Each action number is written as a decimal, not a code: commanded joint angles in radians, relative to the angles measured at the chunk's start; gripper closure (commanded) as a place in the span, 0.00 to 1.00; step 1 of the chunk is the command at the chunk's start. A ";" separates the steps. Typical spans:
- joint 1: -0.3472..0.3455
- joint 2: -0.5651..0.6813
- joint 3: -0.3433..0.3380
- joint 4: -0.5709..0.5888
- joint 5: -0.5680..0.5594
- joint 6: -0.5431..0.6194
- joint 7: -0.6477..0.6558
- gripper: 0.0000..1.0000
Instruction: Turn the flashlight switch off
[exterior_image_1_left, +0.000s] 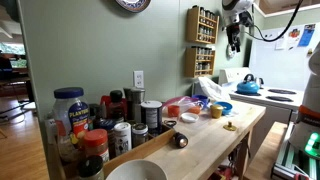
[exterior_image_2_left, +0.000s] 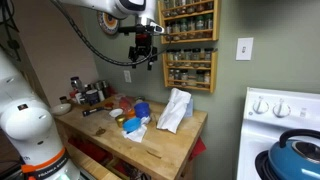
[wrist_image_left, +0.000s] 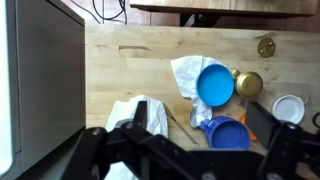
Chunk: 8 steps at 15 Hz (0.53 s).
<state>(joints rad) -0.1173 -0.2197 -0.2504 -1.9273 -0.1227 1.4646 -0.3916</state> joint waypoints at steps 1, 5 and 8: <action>-0.011 0.002 0.010 0.002 0.002 -0.002 -0.002 0.00; -0.011 0.002 0.010 0.002 0.002 -0.002 -0.002 0.00; 0.006 -0.003 0.024 -0.001 0.021 -0.002 -0.012 0.00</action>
<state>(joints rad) -0.1174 -0.2197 -0.2500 -1.9273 -0.1227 1.4646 -0.3916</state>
